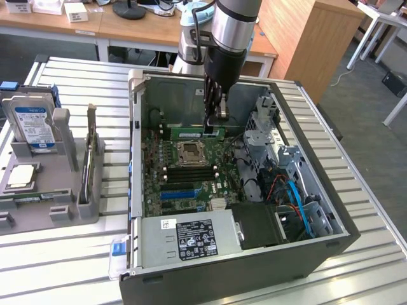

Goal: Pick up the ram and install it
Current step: 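Insert the ram into the slot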

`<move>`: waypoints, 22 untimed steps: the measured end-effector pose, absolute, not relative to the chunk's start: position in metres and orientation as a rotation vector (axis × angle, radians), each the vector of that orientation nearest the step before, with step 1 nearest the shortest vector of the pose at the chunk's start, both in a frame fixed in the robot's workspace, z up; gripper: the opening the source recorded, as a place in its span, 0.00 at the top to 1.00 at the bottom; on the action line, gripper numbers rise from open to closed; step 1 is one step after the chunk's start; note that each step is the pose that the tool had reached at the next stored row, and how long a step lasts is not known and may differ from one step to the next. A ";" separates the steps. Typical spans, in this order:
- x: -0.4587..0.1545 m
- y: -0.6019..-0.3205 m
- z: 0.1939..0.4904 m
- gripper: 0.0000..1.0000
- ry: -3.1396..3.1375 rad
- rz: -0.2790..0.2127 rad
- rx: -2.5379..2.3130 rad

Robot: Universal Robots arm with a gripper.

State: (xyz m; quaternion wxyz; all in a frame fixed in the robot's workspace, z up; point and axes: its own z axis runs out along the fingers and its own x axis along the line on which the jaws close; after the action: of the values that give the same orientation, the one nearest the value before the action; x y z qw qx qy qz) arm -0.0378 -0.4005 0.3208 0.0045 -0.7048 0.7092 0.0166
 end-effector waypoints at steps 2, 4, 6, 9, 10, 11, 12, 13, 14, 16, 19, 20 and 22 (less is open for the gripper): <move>-0.038 -0.400 0.320 0.88 2.221 0.052 -2.208; -0.038 -0.401 0.319 0.88 2.221 0.052 -2.208; -0.038 -0.401 0.318 0.88 2.221 0.052 -2.208; -0.038 -0.401 0.316 0.88 2.221 0.052 -2.208; -0.038 -0.401 0.316 0.88 2.221 0.052 -2.208; -0.038 -0.401 0.315 0.88 2.221 0.052 -2.208; -0.038 -0.401 0.314 0.88 2.221 0.052 -2.208; -0.038 -0.401 0.313 0.88 2.221 0.052 -2.208; -0.038 -0.401 0.312 0.88 2.221 0.052 -2.208; -0.038 -0.401 0.311 0.88 2.221 0.052 -2.208; -0.038 -0.401 0.311 0.88 2.222 0.052 -2.208; -0.038 -0.401 0.311 0.88 2.221 0.052 -2.208; -0.038 -0.401 0.311 0.88 2.221 0.052 -2.208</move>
State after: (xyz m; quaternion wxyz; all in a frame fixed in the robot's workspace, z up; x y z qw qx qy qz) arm -0.0378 -0.4005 0.3109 0.0046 -0.7048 0.7092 0.0166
